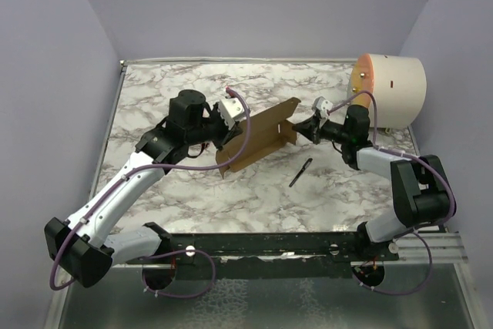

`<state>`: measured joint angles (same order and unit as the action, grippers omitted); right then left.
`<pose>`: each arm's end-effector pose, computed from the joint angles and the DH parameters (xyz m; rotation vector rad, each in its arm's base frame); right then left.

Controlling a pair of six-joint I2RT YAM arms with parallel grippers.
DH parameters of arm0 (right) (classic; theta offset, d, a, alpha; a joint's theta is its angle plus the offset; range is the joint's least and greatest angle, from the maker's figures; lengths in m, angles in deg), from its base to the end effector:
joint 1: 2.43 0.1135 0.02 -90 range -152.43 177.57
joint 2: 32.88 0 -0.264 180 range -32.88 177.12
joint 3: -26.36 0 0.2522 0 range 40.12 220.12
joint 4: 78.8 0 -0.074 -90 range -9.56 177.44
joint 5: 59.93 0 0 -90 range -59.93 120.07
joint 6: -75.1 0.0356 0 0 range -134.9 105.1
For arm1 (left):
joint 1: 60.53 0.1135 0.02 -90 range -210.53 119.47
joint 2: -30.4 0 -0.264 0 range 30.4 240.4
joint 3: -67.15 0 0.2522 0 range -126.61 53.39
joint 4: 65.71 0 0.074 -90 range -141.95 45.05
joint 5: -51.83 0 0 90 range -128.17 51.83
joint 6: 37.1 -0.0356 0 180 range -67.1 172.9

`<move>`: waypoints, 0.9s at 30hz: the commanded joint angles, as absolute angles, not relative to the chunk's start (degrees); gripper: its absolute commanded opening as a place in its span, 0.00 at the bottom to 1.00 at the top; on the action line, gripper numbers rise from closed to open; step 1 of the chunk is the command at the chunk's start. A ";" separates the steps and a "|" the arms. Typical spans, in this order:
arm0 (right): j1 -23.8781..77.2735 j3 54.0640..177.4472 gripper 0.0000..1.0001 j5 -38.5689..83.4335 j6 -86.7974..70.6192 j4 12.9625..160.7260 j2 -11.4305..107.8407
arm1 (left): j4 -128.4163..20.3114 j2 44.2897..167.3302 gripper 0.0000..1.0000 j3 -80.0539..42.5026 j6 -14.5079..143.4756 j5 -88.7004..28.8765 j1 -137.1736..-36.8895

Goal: Fold the paper box

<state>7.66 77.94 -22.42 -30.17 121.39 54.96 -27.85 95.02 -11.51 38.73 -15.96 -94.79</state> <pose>0.2957 0.0813 0.2017 -0.9844 1.5137 0.7762 0.1985 -0.1515 0.3700 1.0477 1.7095 -0.6104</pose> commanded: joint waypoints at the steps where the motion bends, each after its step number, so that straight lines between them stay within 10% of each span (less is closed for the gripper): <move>1: 8.47 73.81 0.01 -19.66 -29.84 130.46 54.13 | -29.92 95.53 0.00 -10.21 40.33 -11.59 -95.16; 27: 7.95 76.82 0.04 -26.45 -37.51 104.00 49.97 | -30.33 93.78 0.00 -5.62 44.34 -11.98 -96.01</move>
